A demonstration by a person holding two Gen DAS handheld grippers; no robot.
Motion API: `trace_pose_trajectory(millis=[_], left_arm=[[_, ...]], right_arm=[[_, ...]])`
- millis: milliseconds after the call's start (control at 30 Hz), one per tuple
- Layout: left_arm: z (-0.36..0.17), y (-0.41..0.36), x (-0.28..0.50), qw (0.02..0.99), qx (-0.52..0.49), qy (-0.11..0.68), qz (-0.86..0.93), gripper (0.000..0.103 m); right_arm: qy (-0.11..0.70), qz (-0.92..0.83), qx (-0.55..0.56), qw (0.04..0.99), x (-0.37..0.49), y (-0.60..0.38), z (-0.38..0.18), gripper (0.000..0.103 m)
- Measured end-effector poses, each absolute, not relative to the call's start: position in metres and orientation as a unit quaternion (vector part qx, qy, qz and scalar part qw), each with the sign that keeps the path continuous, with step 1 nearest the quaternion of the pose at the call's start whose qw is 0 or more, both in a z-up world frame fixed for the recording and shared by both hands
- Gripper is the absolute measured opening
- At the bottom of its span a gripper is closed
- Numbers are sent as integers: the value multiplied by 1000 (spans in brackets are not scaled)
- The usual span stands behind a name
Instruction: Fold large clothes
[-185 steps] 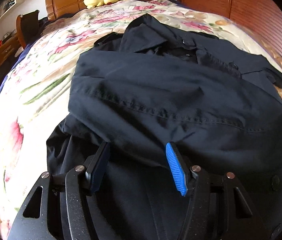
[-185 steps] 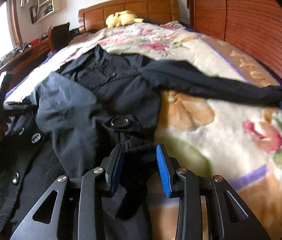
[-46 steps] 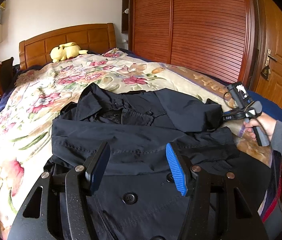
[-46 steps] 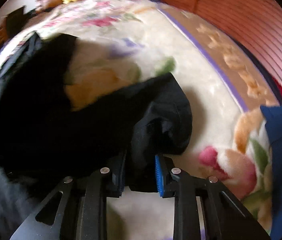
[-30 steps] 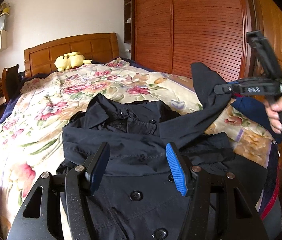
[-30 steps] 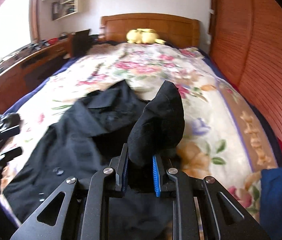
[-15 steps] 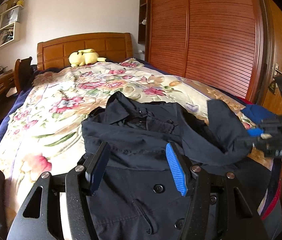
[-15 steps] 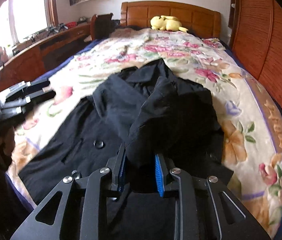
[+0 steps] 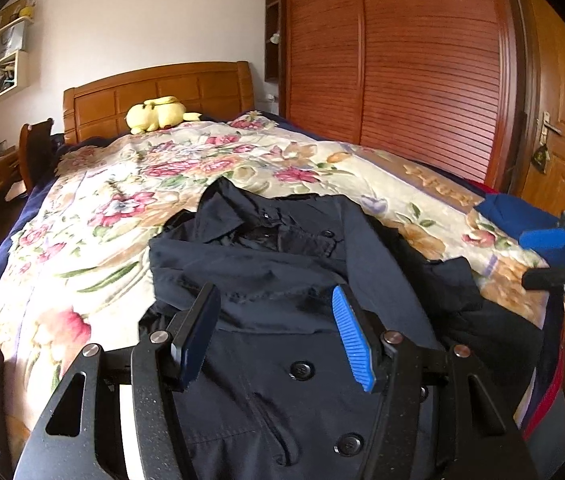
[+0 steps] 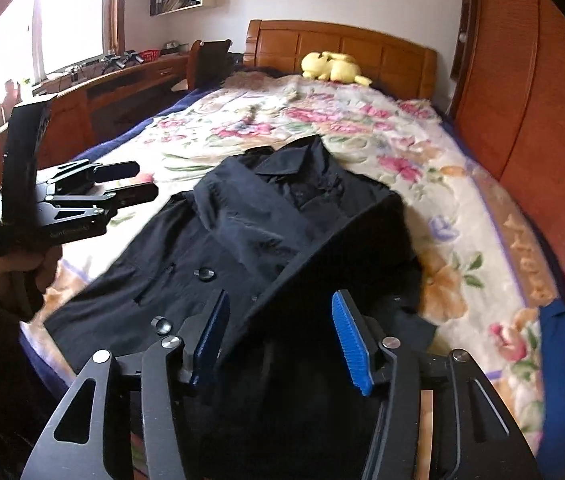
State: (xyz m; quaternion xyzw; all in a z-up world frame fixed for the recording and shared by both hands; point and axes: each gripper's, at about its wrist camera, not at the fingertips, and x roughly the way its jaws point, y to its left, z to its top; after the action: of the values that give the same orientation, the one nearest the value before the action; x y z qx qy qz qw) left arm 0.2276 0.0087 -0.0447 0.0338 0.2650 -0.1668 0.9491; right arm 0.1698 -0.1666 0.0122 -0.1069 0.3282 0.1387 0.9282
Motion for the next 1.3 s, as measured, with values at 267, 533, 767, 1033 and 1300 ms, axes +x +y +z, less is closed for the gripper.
trace_pose_trajectory(millis=[267, 533, 767, 1033, 1300], left_arm=[[-63, -35, 215, 937, 64, 284, -191, 59], [-84, -83, 198, 920, 75, 317, -218, 59], [-107, -107, 191, 906, 71, 355, -221, 59], [-119, -119, 179, 895, 48, 380, -228, 59], [-130, -136, 174, 885, 56, 397, -236, 59]], right_arm=[[336, 85, -131, 929, 183, -201, -30, 56], [365, 60, -100, 924, 235, -241, -95, 56], [390, 75, -56, 916, 263, -258, -126, 56], [402, 81, -11, 912, 277, -264, -141, 56], [392, 79, -13, 917, 269, -274, -148, 56]])
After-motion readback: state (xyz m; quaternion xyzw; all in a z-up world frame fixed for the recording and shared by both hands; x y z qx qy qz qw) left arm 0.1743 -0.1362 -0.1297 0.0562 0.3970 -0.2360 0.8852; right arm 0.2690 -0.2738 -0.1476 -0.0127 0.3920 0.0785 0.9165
